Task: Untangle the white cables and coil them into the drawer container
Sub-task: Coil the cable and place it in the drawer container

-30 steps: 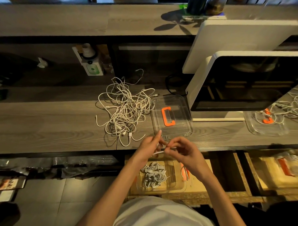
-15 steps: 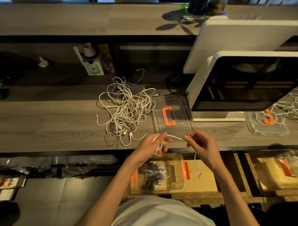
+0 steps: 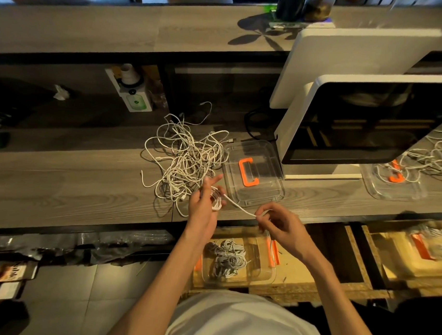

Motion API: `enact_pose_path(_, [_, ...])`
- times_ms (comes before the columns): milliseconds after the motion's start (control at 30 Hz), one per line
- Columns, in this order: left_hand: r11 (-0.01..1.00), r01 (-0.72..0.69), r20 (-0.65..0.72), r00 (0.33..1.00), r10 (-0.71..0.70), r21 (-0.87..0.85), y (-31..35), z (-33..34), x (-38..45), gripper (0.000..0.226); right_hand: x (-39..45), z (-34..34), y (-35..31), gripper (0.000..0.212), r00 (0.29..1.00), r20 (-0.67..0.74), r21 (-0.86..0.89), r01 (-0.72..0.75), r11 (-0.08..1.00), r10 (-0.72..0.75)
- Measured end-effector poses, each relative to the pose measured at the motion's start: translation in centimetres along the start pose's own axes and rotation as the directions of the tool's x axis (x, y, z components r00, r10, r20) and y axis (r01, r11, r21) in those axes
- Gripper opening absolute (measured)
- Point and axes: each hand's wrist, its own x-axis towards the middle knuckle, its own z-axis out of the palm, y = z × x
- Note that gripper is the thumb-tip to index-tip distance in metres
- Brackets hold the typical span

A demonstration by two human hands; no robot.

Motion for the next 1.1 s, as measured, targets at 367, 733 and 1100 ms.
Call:
enact_pose_path(367, [1.000, -0.002, 0.017, 1.000, 0.002, -0.004, 0.1, -0.4, 0.4, 0.039, 0.6, 1.0, -2.8, 0.022, 0.933, 0.356, -0.020, 0.053, 0.998, -0.042])
enact_pose_path(733, [0.789, 0.167, 0.175, 0.929, -0.327, 0.591, 0.1, 0.7, -1.6, 0.064, 2.5, 1.5, -4.1, 0.017, 0.990, -0.125, 0.152, 0.085, 0.985, -0.066])
enact_pose_path(1100, [0.763, 0.043, 0.480, 0.754, -0.449, 0.645, 0.9, -0.3, -2.0, 0.040, 2.9, -0.4, -2.4, 0.022, 0.981, -0.181, 0.052, 0.088, 0.995, -0.077])
